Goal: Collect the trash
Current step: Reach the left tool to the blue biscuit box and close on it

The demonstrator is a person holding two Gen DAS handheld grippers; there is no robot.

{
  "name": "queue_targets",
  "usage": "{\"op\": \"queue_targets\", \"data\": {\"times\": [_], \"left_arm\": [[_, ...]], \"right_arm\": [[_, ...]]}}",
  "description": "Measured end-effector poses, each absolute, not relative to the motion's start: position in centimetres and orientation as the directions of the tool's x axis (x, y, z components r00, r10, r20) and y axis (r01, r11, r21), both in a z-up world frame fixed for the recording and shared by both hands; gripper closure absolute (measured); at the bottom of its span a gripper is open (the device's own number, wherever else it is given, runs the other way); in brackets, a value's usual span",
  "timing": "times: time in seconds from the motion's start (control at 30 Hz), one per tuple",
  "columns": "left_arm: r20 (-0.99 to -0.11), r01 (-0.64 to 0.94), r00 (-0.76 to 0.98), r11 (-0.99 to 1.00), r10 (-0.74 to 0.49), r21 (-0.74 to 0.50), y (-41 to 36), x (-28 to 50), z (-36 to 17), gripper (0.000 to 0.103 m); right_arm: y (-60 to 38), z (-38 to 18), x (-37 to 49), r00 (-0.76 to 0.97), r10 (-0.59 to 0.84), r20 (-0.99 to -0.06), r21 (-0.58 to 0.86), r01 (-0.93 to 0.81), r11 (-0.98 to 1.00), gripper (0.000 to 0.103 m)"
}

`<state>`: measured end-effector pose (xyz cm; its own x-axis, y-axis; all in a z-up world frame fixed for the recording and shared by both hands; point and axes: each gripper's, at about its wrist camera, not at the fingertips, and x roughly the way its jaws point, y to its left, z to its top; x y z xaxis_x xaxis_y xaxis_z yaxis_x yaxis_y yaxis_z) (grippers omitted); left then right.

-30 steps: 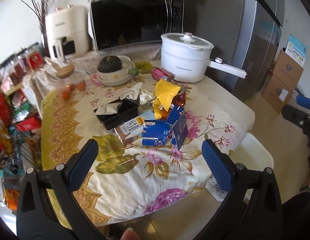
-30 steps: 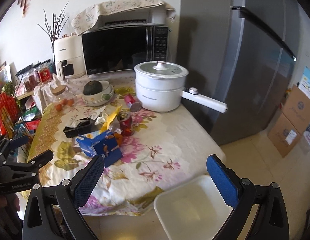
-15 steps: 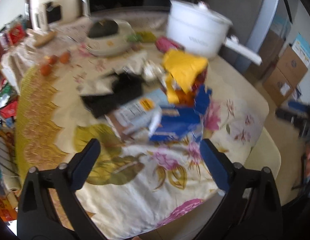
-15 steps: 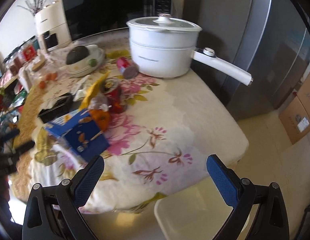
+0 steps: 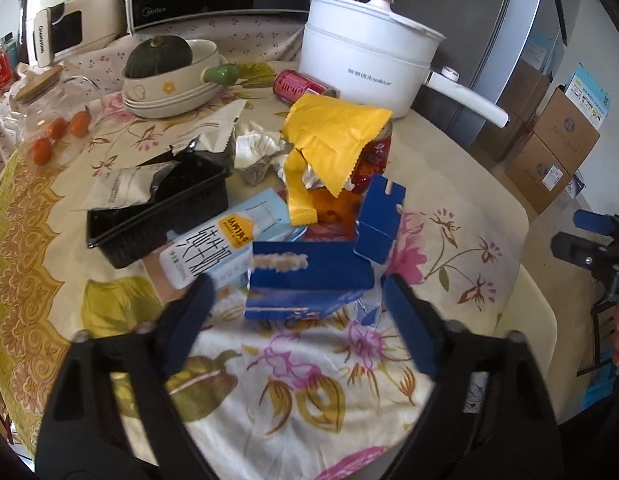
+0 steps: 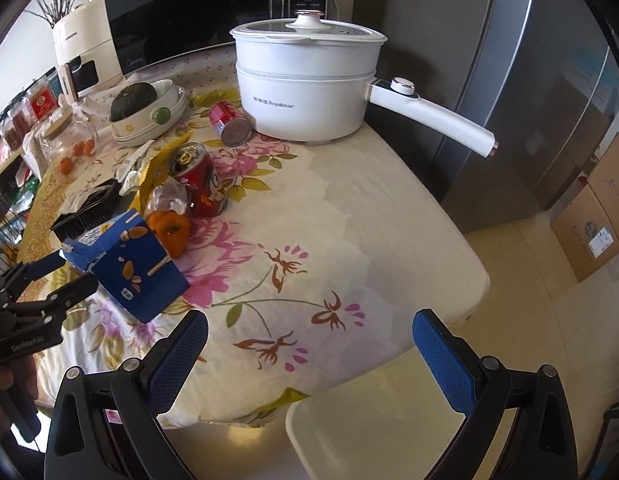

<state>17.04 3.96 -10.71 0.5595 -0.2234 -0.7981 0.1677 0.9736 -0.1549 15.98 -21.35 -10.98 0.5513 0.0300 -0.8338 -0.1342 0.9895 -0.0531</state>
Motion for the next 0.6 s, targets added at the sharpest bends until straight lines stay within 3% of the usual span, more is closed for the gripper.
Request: {"op": "queue_targets", "data": {"times": [0.13, 0.3, 0.37, 0.47, 0.53, 0.57, 0.6], "left_arm": [[-0.801, 0.166, 0.550, 0.971, -0.236, -0.172, 4.0, 17.8, -11.2, 0.038], [-0.793, 0.176, 0.555, 0.967, -0.252, -0.184, 4.2, 17.9, -10.7, 0.059], [-0.792, 0.177, 0.557, 0.968, -0.249, -0.179, 4.3, 17.9, -10.6, 0.062], [-0.790, 0.160, 0.563, 0.970, -0.241, -0.181, 4.7, 17.9, -10.5, 0.062], [-0.793, 0.143, 0.562, 0.972, -0.236, -0.187, 5.0, 18.1, -10.6, 0.053], [-0.798, 0.140, 0.554, 0.971, -0.238, -0.192, 5.0, 18.2, -10.8, 0.042], [-0.807, 0.135, 0.543, 0.973, -0.233, -0.190, 4.9, 18.3, -11.1, 0.037]], "right_arm": [[-21.7, -11.2, 15.9, 0.549, 0.028, -0.836, -0.047, -0.124, 0.991, 0.000], [-21.3, -11.5, 15.9, 0.541, 0.038, -0.840, -0.041, -0.132, 0.990, 0.000], [-21.0, -11.7, 16.0, 0.538, 0.036, -0.842, -0.044, -0.135, 0.990, 0.000], [-20.5, -12.0, 16.0, 0.534, 0.032, -0.845, -0.053, -0.144, 0.988, 0.000], [-20.3, -12.2, 16.1, 0.531, 0.029, -0.847, -0.059, -0.149, 0.987, 0.000], [-20.3, -12.3, 16.1, 0.528, 0.027, -0.849, -0.062, -0.150, 0.987, 0.000], [-20.3, -12.5, 16.1, 0.526, 0.024, -0.850, -0.064, -0.150, 0.987, 0.000]]}}
